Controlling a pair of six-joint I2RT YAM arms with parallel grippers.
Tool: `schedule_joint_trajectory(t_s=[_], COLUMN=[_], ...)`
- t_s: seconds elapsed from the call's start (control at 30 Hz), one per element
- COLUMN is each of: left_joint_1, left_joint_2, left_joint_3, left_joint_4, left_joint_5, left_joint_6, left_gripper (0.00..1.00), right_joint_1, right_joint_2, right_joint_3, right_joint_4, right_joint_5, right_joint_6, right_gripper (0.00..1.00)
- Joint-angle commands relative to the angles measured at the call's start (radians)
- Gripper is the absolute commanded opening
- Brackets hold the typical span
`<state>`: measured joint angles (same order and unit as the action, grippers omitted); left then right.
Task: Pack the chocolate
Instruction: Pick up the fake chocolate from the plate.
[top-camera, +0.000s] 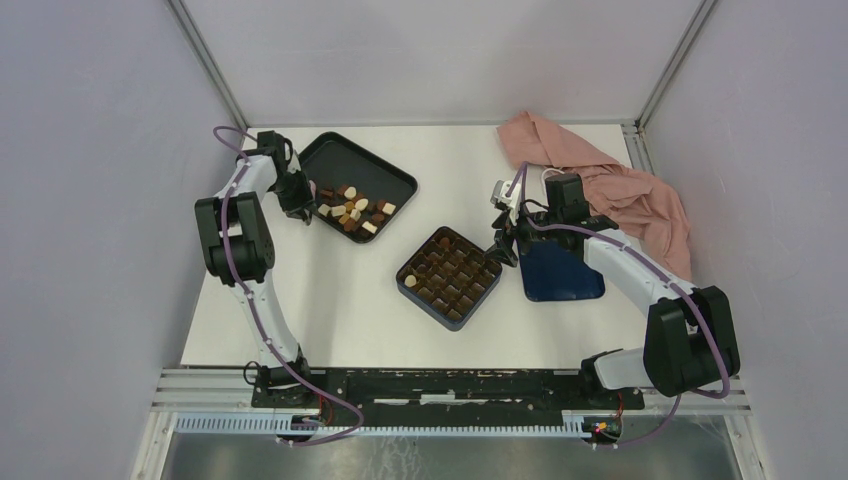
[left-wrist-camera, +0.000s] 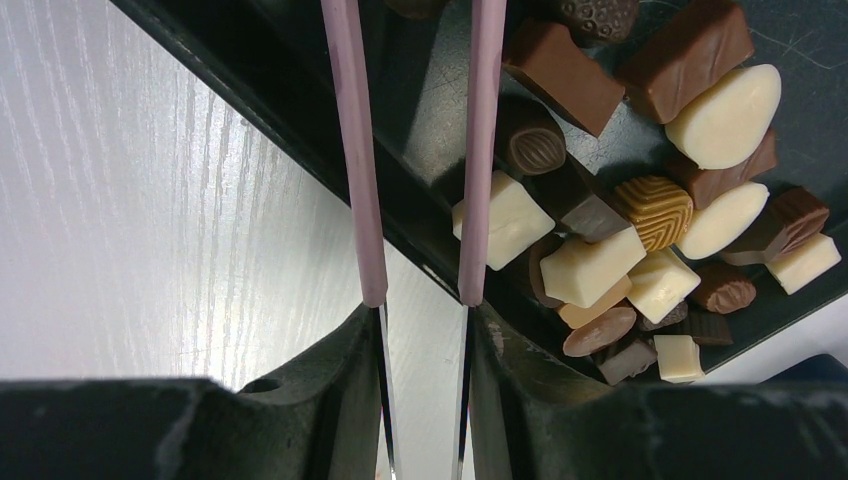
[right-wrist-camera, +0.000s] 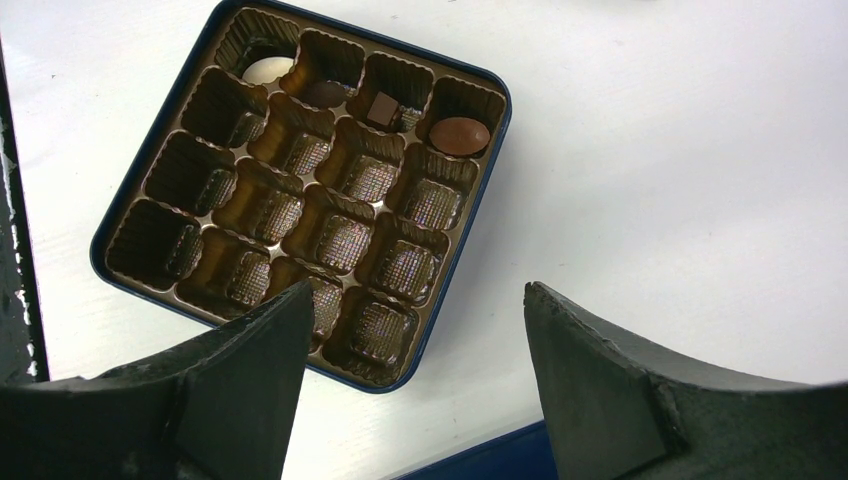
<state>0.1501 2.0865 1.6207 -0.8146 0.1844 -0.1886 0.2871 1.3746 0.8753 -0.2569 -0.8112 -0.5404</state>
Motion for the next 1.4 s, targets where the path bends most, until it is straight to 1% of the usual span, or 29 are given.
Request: schedule_joint_trajectory(t_s=[0.0,0.1,0.2,0.37,0.5,1.13,1.27,1.37], left_joint_1=[-0.003,-0.004,-0.003,-0.002,-0.003,-0.002,-0.001,-0.002], left_joint_2=[0.009,0.009,0.005,-0.011,-0.036,-0.182,-0.231,-0.29], left_joint_3=[0.045,0.046,0.048,0.051,0.041,-0.099,-0.133,-0.175], left_joint_4=[-0.009,-0.011,-0.011,-0.009,0.002,0.104,0.119,0.138], left_joint_5=[-0.008,-0.005,0.004,0.012,0.011,-0.03,-0.02,0.02], left_joint_6=[0.053,0.053,0.051,0.049,0.044,0.012,0.006,-0.004], left_gripper=[0.38,0.35,0.29,0.12,0.02,0.02,0.02,0.02], right_joint_1=[-0.002,-0.002,-0.002,-0.002,-0.002,-0.002,-0.002,-0.001], right_joint_2=[-0.007,-0.006,-0.006,-0.005,-0.005,-0.008,-0.011,-0.022], right_joint_3=[0.039,0.039,0.039,0.039,0.039,0.037,0.034,0.027], right_joint_4=[0.012,0.012,0.013,0.013,0.011,0.01,0.01,0.014], right_joint_5=[-0.016,-0.016,-0.014,-0.014,-0.014,-0.022,-0.037,-0.051], right_joint_6=[-0.012,-0.011,-0.011,-0.013,-0.012,-0.018,-0.026,-0.035], right_gripper=[0.82,0.82,0.82,0.82,0.82,0.82,0.82,0.82])
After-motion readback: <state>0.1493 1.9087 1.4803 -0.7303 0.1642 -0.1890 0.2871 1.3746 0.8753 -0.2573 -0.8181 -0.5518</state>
